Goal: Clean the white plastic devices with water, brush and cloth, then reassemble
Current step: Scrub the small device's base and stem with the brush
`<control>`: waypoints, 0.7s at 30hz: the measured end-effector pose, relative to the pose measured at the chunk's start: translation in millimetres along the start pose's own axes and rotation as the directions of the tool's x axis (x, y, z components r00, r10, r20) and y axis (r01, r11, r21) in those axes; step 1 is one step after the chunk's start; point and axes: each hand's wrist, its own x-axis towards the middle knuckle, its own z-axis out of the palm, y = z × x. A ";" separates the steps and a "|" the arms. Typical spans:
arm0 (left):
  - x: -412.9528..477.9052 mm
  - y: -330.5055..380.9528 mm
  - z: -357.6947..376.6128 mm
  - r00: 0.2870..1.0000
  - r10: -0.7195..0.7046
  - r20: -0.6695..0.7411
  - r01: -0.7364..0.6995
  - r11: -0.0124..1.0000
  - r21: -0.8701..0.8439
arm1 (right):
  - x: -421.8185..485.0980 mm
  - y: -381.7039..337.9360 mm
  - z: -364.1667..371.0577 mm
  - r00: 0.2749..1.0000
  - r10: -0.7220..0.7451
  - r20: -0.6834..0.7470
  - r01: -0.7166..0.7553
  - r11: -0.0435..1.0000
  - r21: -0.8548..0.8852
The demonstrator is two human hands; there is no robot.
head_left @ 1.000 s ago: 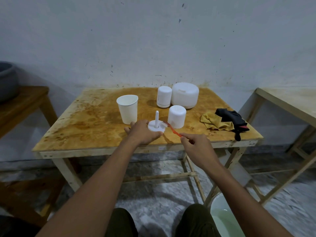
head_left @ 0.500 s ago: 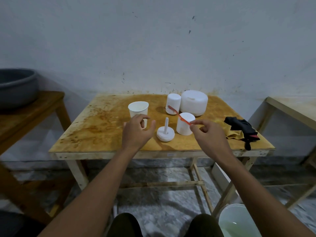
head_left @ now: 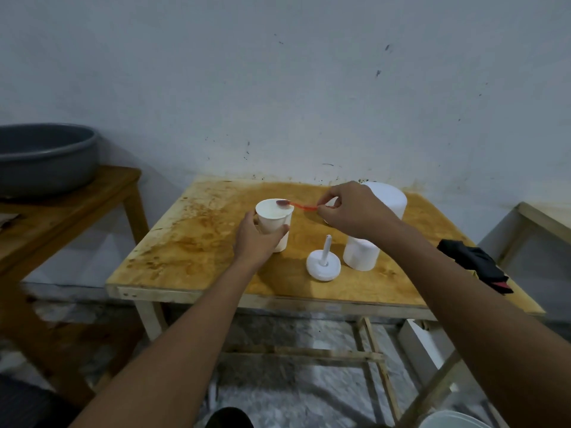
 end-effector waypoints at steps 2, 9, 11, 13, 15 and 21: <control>1.0 -0.9 -0.6 1.000 0.015 -0.006 -0.015 0.999 -0.031 | 11.0 -2.6 1.9 0.999 -0.025 0.038 0.027 0.998 -0.055; 2.7 -6.5 1.4 1.000 0.028 -0.004 -0.028 0.998 -0.056 | 48.3 -14.7 12.4 0.988 -0.061 0.144 0.094 0.967 -0.235; 2.6 -7.1 2.0 1.000 0.030 0.000 -0.030 0.998 -0.063 | 56.9 -19.2 13.8 0.984 -0.069 0.166 0.117 0.946 -0.301; 1.6 -7.3 2.1 0.999 0.042 0.001 -0.041 0.996 -0.073 | 63.3 -22.4 14.3 0.981 -0.079 0.175 0.139 0.923 -0.360; 1.0 -7.5 1.8 0.999 0.045 0.005 -0.045 0.995 -0.086 | 67.6 -24.5 15.8 0.979 -0.092 0.180 0.157 0.906 -0.393; 1.3 -7.5 1.5 0.999 0.031 0.024 -0.028 0.996 -0.090 | 71.5 -26.4 21.3 0.977 -0.114 0.179 0.184 0.877 -0.444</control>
